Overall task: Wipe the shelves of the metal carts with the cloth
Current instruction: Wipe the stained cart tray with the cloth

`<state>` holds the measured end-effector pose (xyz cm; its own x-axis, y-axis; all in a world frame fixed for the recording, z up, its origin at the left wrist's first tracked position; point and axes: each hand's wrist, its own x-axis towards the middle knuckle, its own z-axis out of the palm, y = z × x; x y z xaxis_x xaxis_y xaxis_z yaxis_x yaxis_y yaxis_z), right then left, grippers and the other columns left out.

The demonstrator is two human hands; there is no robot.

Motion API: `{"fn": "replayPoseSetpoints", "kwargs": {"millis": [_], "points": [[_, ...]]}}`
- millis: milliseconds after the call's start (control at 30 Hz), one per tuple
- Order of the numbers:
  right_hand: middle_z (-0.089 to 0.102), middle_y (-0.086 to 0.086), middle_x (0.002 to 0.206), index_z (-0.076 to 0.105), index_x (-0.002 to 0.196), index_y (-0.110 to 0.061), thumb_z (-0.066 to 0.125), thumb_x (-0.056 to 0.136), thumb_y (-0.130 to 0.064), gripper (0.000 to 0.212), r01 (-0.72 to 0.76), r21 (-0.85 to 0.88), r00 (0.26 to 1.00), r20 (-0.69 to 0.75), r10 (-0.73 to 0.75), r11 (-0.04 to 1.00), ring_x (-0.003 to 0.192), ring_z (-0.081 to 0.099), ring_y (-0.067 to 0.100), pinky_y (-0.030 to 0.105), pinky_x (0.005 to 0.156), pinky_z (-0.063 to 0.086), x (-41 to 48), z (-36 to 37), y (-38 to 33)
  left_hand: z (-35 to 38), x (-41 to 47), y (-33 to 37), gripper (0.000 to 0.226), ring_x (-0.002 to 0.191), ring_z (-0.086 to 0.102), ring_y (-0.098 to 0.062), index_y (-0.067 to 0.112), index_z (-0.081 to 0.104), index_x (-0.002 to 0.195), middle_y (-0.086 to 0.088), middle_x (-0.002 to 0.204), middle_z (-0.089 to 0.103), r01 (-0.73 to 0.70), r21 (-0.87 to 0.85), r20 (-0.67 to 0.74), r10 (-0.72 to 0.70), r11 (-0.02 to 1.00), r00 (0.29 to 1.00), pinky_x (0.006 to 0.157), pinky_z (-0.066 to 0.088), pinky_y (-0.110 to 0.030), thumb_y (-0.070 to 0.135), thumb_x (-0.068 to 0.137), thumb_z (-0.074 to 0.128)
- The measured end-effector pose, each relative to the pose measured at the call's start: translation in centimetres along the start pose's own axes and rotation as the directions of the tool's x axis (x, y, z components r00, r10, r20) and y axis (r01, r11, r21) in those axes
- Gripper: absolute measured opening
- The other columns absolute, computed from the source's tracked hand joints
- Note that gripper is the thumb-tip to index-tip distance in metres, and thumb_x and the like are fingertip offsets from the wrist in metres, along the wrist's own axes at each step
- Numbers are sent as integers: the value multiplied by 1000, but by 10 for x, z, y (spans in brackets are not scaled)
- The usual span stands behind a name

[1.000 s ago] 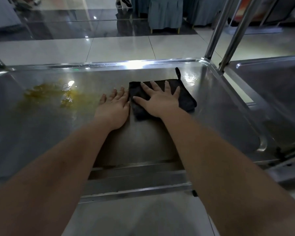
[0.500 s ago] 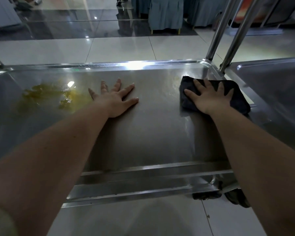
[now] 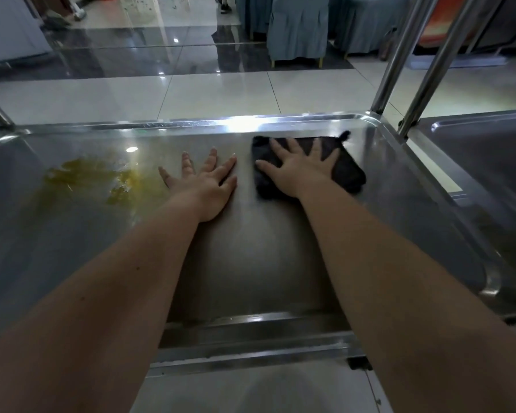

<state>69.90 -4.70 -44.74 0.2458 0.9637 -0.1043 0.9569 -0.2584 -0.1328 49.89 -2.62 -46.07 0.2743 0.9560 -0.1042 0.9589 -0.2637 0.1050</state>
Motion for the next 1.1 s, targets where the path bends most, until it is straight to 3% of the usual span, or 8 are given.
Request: {"fn": "replayPoseSetpoints", "kwargs": {"millis": [133,300,433,600,767,833,1100], "points": [[1,-16,163,4,147,-59,18,80,-88,75,115,-30,993,0,-115,993,150,-8,33,65,112,-11,-4,-1,27,4,2,-1,55,148,-19,-30,64,-5,143,23,160,-13,-15,-4,-14,15,1000,1000,104,-15,-72,73,91,11],[4,-15,163,11,150,-54,19,78,-88,80,-179,-10,983,-42,178,984,149,-4,34,66,113,-7,-2,-20,125,6,4,-1,56,149,-13,-33,66,-6,142,23,160,-11,-24,8,-30,24,1000,999,103,-14,-73,75,89,9],[2,-12,164,9,151,-51,16,80,-87,81,-269,-10,963,-41,268,963,148,-6,38,69,111,-10,1,-17,115,8,1,2,54,149,-12,-35,65,-6,142,23,161,-10,-24,21,-42,25,1000,999,103,-12,-74,73,90,9],[-3,-13,164,2,150,-53,15,82,-85,77,-31,2,999,-9,31,1000,148,-12,38,68,109,-12,-29,-1,45,4,-2,4,55,149,-13,-33,63,-5,144,22,161,-10,1,4,-18,-1,1000,1000,104,-12,-74,73,92,11],[-6,-18,163,-5,144,-61,3,71,-90,79,236,-55,971,-5,-237,970,148,-14,35,65,108,-17,-78,22,16,3,-5,4,52,149,-12,-32,63,-5,144,23,161,-9,6,-7,-22,-6,1000,1000,106,-11,-73,69,94,8],[-6,-19,162,-6,143,-63,6,73,-90,76,248,-32,969,10,-248,968,148,-15,33,64,108,-19,-70,19,15,3,-5,3,51,149,-13,-32,63,-6,143,23,161,-10,3,-9,-20,-3,1000,1000,106,-11,-72,67,94,7],[-4,-13,164,3,150,-55,19,83,-85,75,58,1,998,0,-58,998,148,-12,37,69,109,-13,13,2,-9,7,-4,2,50,149,-14,-32,63,-7,143,22,161,-10,-4,2,-29,4,1000,1000,106,-11,-72,64,96,10]]}}
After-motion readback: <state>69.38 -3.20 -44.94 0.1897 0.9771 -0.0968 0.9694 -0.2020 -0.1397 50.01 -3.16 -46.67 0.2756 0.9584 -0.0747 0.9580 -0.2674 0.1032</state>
